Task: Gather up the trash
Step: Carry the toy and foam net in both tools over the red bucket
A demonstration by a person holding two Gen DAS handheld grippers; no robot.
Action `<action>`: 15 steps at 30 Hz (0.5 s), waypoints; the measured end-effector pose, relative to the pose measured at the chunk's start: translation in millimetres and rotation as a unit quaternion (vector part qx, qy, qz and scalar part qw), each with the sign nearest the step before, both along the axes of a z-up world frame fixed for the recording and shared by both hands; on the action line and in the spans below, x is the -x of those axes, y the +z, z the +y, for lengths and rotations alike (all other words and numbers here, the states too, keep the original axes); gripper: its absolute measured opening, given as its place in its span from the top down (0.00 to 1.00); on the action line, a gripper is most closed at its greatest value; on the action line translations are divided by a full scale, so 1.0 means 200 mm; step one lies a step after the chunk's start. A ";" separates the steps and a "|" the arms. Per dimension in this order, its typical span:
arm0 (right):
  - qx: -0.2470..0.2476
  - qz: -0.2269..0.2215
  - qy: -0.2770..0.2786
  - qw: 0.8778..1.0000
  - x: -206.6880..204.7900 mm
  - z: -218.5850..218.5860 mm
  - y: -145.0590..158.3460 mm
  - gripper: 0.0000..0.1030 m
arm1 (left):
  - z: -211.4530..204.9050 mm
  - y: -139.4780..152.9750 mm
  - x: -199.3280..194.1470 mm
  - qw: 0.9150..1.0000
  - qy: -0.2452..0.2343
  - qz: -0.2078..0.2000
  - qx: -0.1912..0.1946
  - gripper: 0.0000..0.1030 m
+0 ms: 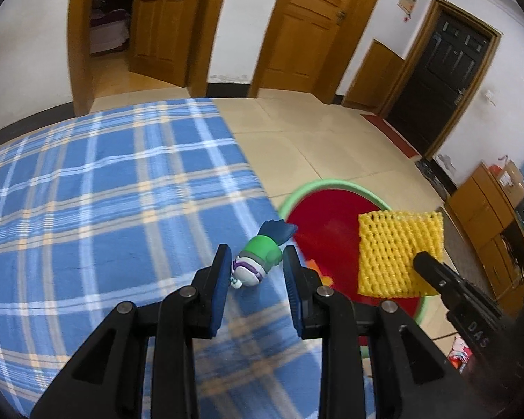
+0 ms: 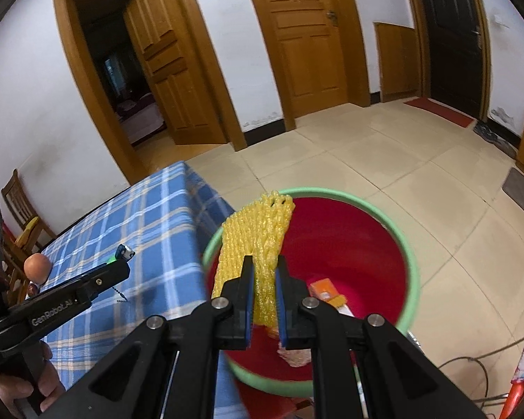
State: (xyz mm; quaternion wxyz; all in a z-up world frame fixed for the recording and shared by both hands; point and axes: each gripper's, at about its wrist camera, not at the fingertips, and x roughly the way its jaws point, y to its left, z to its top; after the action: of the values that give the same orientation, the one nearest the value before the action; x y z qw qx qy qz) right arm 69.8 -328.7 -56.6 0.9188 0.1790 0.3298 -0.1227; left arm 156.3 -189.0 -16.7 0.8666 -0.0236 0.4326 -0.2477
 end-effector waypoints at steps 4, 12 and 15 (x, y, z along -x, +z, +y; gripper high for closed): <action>-0.006 0.006 -0.013 1.000 0.03 -0.07 -0.03 0.88 | -0.09 0.00 0.04 1.000 -0.021 0.007 0.002 0.71; -0.020 0.015 -0.035 0.999 0.10 -0.18 -0.10 0.87 | -0.22 -0.01 0.09 0.999 -0.048 0.015 -0.001 0.71; -0.025 0.016 -0.038 0.999 0.12 -0.21 -0.12 0.85 | -0.25 -0.02 0.10 0.998 -0.055 0.017 -0.003 0.71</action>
State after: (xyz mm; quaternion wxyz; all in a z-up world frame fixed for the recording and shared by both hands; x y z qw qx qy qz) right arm 46.7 -371.7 -80.4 0.9033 0.2119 0.3407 -0.1522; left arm 136.6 -239.7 -20.9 0.8441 -0.0013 0.4488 -0.2933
